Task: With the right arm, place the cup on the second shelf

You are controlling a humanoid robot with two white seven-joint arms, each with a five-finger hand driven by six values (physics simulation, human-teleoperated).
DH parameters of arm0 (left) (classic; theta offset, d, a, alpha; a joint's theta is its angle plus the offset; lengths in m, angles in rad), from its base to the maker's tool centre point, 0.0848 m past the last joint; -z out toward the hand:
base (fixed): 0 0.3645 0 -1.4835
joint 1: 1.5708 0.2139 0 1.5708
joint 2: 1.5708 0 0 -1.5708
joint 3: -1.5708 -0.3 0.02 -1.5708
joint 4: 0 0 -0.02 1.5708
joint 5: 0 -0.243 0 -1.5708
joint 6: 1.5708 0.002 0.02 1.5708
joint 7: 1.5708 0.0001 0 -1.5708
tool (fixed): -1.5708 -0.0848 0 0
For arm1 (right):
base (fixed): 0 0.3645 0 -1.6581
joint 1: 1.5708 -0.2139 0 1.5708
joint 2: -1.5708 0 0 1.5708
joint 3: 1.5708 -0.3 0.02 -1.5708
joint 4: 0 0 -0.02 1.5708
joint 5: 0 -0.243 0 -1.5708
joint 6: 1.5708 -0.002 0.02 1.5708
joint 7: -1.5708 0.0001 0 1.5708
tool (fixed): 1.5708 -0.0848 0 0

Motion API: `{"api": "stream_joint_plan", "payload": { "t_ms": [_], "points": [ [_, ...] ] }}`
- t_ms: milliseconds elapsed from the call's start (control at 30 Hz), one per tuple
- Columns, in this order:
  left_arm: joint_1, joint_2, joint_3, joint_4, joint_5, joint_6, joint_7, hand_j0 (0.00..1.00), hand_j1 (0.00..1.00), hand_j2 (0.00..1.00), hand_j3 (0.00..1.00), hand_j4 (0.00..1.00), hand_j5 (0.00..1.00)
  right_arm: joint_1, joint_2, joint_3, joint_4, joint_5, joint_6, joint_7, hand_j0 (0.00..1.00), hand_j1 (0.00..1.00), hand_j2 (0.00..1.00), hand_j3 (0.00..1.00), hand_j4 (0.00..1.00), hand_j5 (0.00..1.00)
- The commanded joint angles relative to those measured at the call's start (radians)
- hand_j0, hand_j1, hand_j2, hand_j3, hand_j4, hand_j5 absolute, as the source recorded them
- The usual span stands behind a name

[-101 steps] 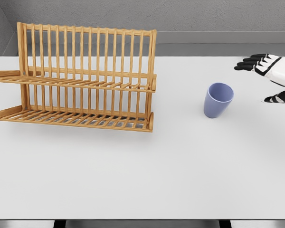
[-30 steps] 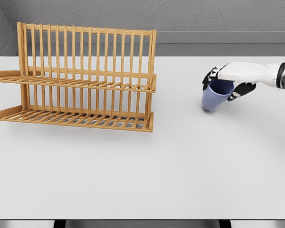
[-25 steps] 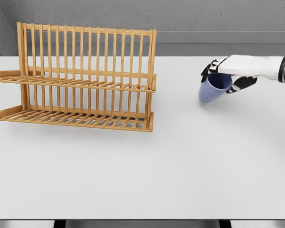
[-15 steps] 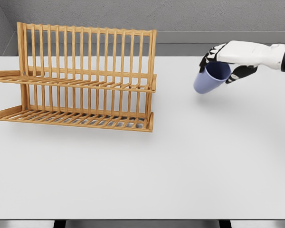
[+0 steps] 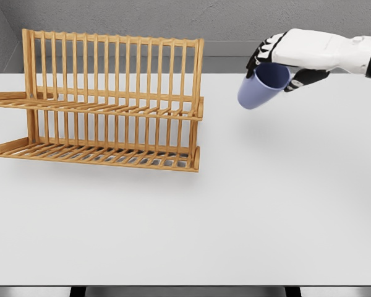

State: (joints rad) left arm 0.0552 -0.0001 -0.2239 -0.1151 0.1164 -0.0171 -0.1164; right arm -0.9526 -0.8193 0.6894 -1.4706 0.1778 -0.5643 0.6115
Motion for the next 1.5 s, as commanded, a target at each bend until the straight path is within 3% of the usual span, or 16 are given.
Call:
{"api": "stream_joint_plan", "payload": {
  "t_ms": [0, 800, 1233, 1467],
  "points": [
    [0.0, 0.0, 0.0, 0.0, 0.0, -0.001, 0.0, 1.0, 1.0, 1.0, 1.0, 1.0, 1.0, -0.002, 0.003, -0.002, -0.033, -0.006, 0.009, -0.001, 0.64, 0.64, 0.64, 0.64, 0.64, 0.64],
    [0.0, 0.0, 0.0, 0.0, 0.0, -0.001, 0.0, 1.0, 1.0, 1.0, 1.0, 1.0, 1.0, -0.063, 0.103, -0.001, -0.171, -0.006, 0.009, -0.001, 0.62, 0.62, 0.62, 0.62, 0.62, 0.62],
    [0.0, 0.0, 0.0, 0.0, 0.0, 0.0, 0.0, 1.0, 1.0, 1.0, 1.0, 1.0, 1.0, -0.066, 0.123, 0.01, -0.221, -0.006, 0.011, -0.001, 0.62, 0.62, 0.62, 0.62, 0.62, 0.62],
    [0.0, 0.0, 0.0, 0.0, 0.0, 0.0, 0.0, 1.0, 1.0, 1.0, 1.0, 1.0, 1.0, -0.072, 0.143, 0.082, -0.218, 0.011, 0.052, -0.001, 0.62, 0.62, 0.62, 0.62, 0.62, 0.62]
  ]
}}
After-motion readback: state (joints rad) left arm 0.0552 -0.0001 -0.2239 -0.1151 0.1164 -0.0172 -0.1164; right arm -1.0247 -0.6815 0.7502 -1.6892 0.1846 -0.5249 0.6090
